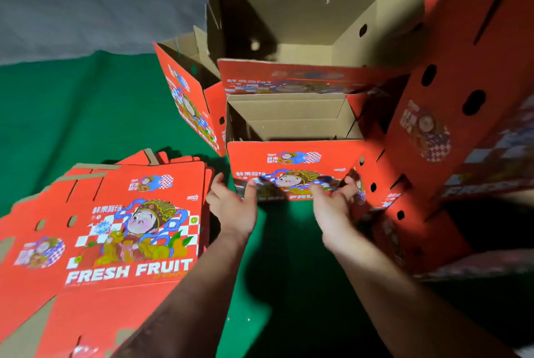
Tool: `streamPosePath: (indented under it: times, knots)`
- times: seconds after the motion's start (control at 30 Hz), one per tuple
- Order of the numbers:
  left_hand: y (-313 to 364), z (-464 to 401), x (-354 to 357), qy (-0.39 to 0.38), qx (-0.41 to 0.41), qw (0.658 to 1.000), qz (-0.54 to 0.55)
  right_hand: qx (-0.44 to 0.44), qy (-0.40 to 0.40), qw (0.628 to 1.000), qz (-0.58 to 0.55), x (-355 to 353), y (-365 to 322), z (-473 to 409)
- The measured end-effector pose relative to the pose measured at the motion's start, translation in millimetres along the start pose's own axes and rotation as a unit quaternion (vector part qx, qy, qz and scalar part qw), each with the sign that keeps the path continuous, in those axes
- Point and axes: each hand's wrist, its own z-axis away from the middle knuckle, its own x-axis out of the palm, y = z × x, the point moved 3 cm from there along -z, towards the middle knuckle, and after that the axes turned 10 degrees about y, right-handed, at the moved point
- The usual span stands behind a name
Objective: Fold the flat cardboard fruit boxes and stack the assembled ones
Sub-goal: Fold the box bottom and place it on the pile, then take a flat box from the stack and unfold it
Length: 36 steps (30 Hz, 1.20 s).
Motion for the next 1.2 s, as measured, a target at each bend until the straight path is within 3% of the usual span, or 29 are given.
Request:
streamPosePath:
  times: [0.13, 0.23, 0.33, 0.43, 0.53, 0.67, 0.73, 0.8, 0.87, 0.9, 0.97, 1.0, 1.2]
  knots:
    - [-12, 29, -23, -0.016, -0.006, 0.997, 0.073, -0.025, -0.068, 0.997, -0.029, 1, -7, 42]
    - [-32, 35, -59, -0.017, 0.074, 0.996, 0.053, -0.024, -0.141, 0.990, 0.002, 7, -4, 76]
    - [-76, 29, -106, -0.010, 0.105, 0.975, -0.196, -0.005, -0.259, 0.961, 0.091, 27, 15, 120]
    - [-118, 44, -135, -0.108, 0.044, 0.914, -0.388, 0.068, -0.356, 0.918, 0.162, 47, 40, 165]
    - [-121, 72, -125, -0.174, 0.098, 0.895, -0.399, 0.055, -0.370, 0.903, 0.212, 60, 58, 184]
    - [-109, 110, -114, -0.230, 0.170, 0.882, -0.375, 0.111, -0.314, 0.928, 0.165, 61, 83, 175]
    - [-103, 115, -123, -0.246, 0.214, 0.898, -0.297, 0.107, -0.294, 0.935, 0.164, 50, 94, 163]
    - [-106, 102, -150, -0.188, 0.223, 0.929, -0.227, 0.093, -0.282, 0.942, 0.158, 31, 101, 152]
    - [-133, 73, -189, -0.053, 0.162, 0.942, -0.288, 0.082, -0.280, 0.945, 0.150, 12, 104, 141]
    - [-153, 59, -213, 0.003, 0.075, 0.943, -0.325, 0.073, -0.281, 0.945, 0.153, 3, 103, 138]
    - [-183, 38, -252, 0.043, -0.118, 0.947, -0.295, 0.069, -0.291, 0.943, 0.144, -10, 99, 136]
    - [-192, 32, -263, 0.047, -0.174, 0.953, -0.242, 0.074, -0.298, 0.943, 0.126, -14, 97, 136]
    - [-166, 35, -292, 0.115, -0.185, 0.969, -0.115, 0.016, -0.309, 0.950, 0.051, -29, 59, 136]
